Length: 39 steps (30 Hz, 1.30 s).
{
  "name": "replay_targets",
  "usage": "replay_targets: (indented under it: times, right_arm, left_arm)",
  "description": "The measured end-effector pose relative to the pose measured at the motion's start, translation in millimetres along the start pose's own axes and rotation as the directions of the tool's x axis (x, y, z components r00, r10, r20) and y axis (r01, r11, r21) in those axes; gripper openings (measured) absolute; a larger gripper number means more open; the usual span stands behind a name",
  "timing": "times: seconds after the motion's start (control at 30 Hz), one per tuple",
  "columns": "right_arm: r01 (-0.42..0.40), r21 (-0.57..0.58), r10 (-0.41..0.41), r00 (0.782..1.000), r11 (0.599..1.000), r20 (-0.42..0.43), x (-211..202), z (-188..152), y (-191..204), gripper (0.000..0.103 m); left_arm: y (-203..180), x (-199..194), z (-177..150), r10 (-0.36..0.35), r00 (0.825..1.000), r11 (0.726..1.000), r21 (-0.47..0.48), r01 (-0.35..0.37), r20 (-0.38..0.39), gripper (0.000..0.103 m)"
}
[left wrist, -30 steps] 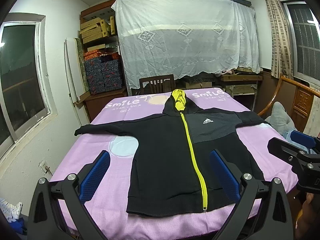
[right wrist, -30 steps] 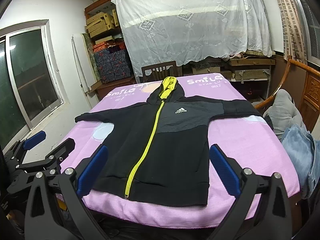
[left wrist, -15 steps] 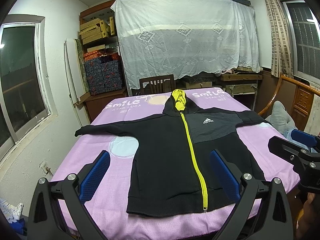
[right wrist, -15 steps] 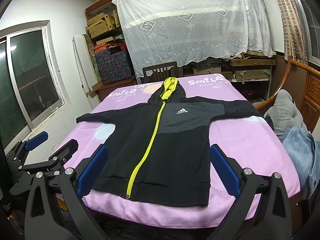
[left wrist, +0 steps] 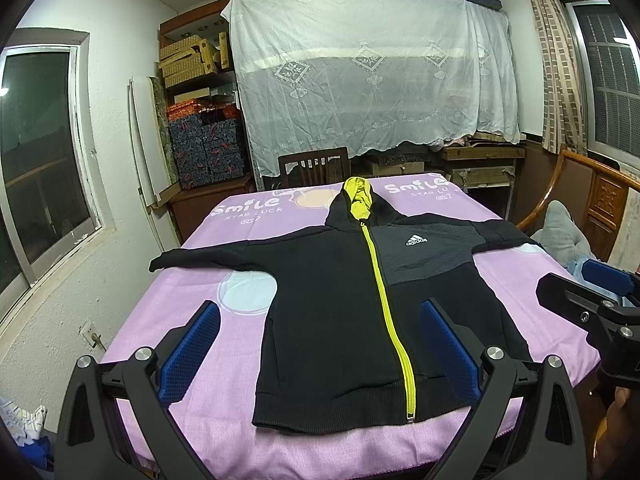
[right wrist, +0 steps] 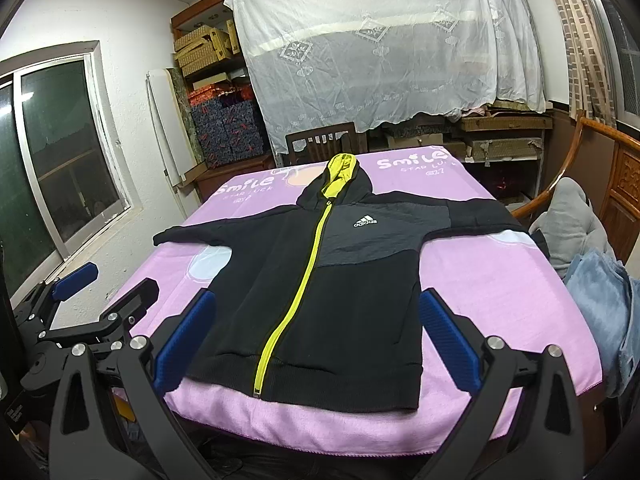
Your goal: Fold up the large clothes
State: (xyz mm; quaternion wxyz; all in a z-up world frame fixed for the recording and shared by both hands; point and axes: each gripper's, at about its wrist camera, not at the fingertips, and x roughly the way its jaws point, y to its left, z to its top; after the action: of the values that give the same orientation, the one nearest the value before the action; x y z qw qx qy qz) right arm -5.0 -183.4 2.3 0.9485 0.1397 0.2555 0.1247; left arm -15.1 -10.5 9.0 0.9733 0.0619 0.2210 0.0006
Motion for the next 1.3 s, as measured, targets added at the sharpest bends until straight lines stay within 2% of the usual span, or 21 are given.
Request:
replay_targets:
  times: [1.03, 1.2, 1.3]
  right_arm:
    - [-0.008, 0.005, 0.008, 1.0, 1.0, -0.006, 5, -11, -1, 0.099]
    - [-0.01, 0.011, 0.01, 1.0, 1.0, -0.011, 6, -12, -3, 0.099]
    - [-0.023, 0.031, 0.024, 0.999, 0.999, -0.026, 10, -13, -9, 0.099]
  left_arm:
    - [3, -4, -7, -0.001, 1.0, 1.0, 0.003, 0.001, -0.01, 0.1]
    - [10, 7, -9, -0.019, 0.999, 1.0, -0.007, 0.019, -0.042, 0.1]
    - [28, 24, -12, 0.0, 0.996, 0.999, -0.036, -0.003, -0.092, 0.1]
